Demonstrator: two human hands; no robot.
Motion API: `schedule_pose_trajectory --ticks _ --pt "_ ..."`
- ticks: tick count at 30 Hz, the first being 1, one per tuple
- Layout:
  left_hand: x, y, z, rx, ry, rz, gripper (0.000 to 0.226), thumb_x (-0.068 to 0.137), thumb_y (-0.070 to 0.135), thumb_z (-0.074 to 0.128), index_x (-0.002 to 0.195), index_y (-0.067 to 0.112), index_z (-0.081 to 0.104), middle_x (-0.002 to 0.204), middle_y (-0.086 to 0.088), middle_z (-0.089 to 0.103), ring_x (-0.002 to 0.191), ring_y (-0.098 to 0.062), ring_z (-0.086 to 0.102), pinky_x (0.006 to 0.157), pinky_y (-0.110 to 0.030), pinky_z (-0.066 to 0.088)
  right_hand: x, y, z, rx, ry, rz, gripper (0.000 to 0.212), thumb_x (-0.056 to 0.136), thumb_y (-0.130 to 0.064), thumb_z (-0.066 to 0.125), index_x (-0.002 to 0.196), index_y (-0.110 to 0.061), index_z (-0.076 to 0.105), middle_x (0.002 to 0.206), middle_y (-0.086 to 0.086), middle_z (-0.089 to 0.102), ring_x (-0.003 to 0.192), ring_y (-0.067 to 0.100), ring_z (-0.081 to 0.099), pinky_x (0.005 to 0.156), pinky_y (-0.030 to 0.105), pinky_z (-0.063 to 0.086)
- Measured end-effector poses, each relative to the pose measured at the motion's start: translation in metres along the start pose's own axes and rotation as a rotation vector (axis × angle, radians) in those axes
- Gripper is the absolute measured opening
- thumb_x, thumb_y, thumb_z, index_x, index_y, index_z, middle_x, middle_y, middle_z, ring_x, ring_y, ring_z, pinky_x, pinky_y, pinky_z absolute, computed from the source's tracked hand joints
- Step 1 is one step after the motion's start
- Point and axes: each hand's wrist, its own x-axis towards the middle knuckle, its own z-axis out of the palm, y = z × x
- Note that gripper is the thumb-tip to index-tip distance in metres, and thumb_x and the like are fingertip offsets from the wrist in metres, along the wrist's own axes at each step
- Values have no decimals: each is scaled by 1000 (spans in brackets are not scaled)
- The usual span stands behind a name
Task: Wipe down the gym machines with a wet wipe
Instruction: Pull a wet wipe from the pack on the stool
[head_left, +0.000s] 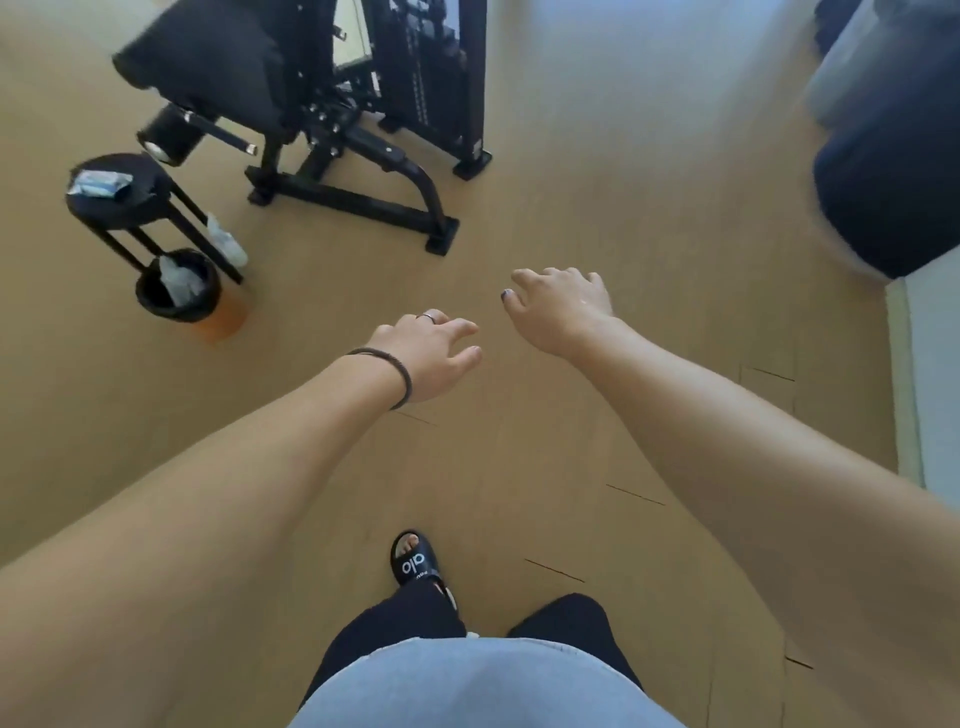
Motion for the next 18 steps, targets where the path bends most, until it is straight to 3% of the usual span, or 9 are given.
schedule_pose_trajectory --ticks 5,9,15,18 --pt "-1 -134 -23 -68 39 -149 52 100 61 24 149 47 31 159 7 29 139 -18 38 114 -42 27 64 -133 -10 -22 13 -169 41 105 -42 24 121 -23 57 118 6 62 117 31 52 105 49 35" --pt "-1 -218 -42 -169 72 -271 51 100 61 24 148 47 32 158 7 31 141 -19 36 114 -45 25 109 -222 -17 -18 -2 -288 27 105 -41 25 99 -26 47 99 3 55 105 30 52 102 51 38" --pt "16 -311 -67 -278 117 -420 52 100 59 25 149 43 34 156 5 35 140 -21 38 114 -50 27 185 -318 -22 -22 -23 -443 29 105 -40 26 94 -23 47 90 1 54 93 28 48 85 45 33" --pt "32 -349 -82 -302 172 -477 51 102 56 28 149 39 37 153 3 39 139 -20 40 112 -47 30 229 -360 -25 -13 -35 -520 28 105 -41 27 96 -23 47 90 1 52 93 28 49 85 46 36"
